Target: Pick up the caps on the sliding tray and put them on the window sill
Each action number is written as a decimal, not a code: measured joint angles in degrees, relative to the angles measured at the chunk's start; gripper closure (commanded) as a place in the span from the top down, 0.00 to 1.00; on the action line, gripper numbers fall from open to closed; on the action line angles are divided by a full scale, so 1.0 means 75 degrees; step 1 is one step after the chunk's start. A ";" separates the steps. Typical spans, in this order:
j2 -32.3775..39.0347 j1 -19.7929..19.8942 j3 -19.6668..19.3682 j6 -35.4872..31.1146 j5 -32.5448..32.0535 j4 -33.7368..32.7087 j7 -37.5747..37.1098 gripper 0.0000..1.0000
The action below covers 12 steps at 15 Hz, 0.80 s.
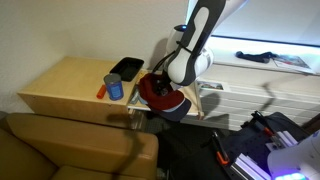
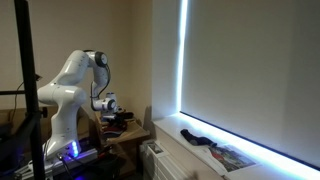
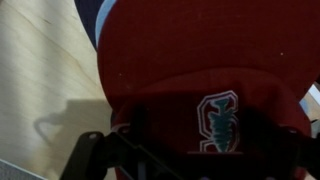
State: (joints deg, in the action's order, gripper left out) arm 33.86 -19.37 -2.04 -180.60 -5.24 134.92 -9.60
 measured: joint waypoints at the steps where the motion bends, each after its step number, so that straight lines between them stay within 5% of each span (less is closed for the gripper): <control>1: 0.0082 0.0002 -0.0003 -0.0118 0.0024 -0.0015 0.0000 1.00; 7: 0.0375 -0.0072 -0.0092 -0.0735 0.0232 -0.0051 0.0028 1.00; 9: 0.0388 -0.0140 -0.0125 -0.0727 0.0450 -0.0060 0.0026 0.73; 12: 0.0378 -0.0143 -0.0116 -0.0693 0.0816 -0.0076 0.0000 0.57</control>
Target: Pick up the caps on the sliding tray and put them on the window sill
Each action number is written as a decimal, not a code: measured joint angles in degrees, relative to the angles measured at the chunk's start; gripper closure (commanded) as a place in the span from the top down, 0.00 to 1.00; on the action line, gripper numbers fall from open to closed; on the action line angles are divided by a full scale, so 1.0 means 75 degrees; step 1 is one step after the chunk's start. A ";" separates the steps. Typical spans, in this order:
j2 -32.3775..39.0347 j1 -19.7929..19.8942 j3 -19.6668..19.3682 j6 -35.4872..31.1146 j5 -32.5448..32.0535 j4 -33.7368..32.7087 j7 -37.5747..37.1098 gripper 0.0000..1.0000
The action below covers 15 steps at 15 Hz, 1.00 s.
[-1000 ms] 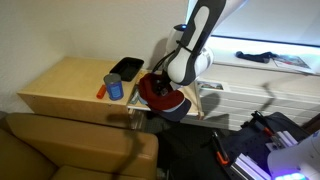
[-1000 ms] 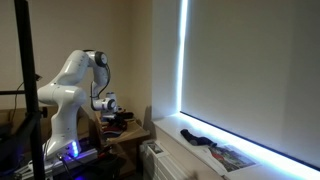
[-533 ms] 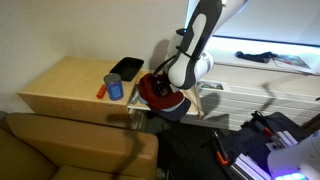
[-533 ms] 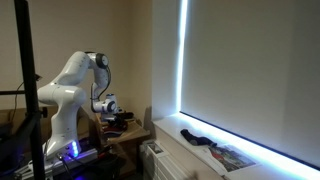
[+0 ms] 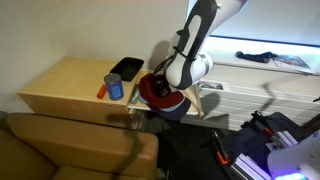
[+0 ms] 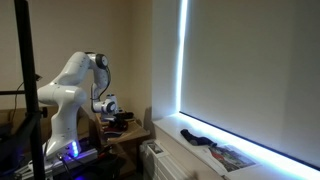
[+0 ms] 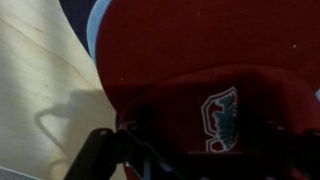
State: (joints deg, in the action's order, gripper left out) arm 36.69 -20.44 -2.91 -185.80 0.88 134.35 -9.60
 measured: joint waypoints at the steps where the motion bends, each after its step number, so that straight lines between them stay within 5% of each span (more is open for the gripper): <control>1: -0.0019 0.0006 0.0000 0.0020 0.0108 0.0000 -0.0023 0.50; 8: -0.0018 0.0133 0.0157 0.0059 0.0473 -0.0037 -0.0186 0.12; 15: -0.0143 0.0435 0.0391 0.0205 0.0707 -0.0076 -0.0461 0.03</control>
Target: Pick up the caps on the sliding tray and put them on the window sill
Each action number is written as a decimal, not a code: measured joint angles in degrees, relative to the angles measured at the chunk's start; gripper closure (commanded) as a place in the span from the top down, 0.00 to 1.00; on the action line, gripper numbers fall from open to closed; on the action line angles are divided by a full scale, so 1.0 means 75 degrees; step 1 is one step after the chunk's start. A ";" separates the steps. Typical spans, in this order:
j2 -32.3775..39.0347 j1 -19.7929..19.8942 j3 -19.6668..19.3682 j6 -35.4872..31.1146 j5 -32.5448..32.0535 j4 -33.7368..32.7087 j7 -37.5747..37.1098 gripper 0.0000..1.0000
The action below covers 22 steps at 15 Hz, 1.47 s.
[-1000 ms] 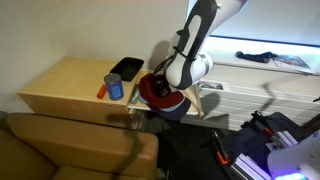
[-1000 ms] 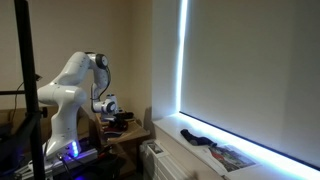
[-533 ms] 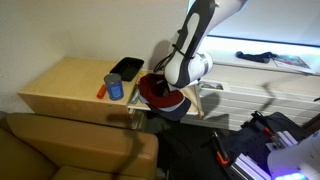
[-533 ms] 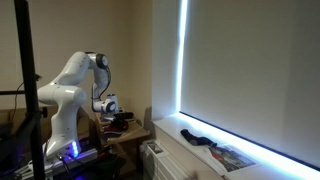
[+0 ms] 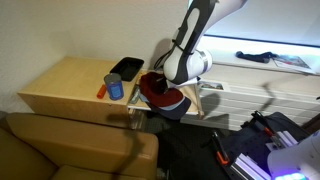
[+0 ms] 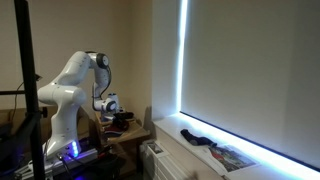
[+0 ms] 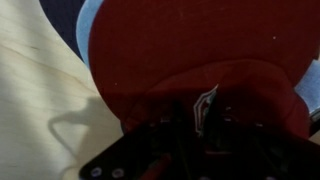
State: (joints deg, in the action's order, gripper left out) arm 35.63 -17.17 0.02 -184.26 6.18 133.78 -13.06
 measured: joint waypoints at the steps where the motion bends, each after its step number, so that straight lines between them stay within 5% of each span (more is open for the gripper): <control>1: -0.0101 0.0111 0.0068 0.0126 0.0002 -0.0002 -0.0009 0.05; 8: -0.1267 0.1604 0.0777 0.0964 0.0004 0.0329 0.0257 0.04; 13: -0.2378 0.3363 0.2522 0.1647 0.1099 0.0514 0.1198 0.04; 17: -0.3041 0.4042 0.3185 0.2138 0.2020 0.0527 0.1889 0.04; 22: -0.3767 0.4405 0.3368 0.2537 0.2799 0.0594 0.2464 0.04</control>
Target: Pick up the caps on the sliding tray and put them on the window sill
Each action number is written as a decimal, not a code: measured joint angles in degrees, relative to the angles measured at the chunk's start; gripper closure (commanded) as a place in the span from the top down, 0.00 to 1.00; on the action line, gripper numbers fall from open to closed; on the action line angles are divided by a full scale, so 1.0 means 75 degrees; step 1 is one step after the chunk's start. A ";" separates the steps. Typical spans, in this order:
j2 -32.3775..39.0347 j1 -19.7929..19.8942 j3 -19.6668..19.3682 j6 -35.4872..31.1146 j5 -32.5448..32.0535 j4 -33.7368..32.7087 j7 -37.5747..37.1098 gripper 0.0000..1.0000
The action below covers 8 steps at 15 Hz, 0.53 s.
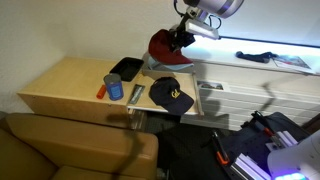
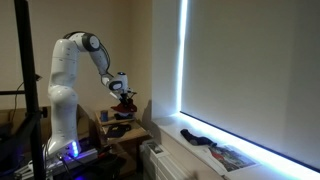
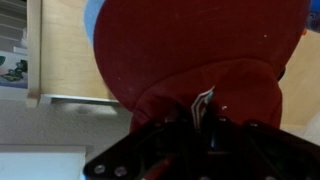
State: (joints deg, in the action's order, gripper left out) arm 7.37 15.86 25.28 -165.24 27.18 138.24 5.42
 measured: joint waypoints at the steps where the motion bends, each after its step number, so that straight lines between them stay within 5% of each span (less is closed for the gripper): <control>1: -0.0209 0.0050 -0.0027 0.0084 0.0034 0.0051 0.0018 0.04; 3: -0.0725 -0.0023 -0.0424 0.0298 0.0017 0.0270 -0.0029 0.04; 8: -0.2322 -0.0457 -0.2798 0.1230 -0.1475 0.1272 -0.1052 0.04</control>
State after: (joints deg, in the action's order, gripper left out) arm -10.04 12.44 4.30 -156.01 16.11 147.78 -2.46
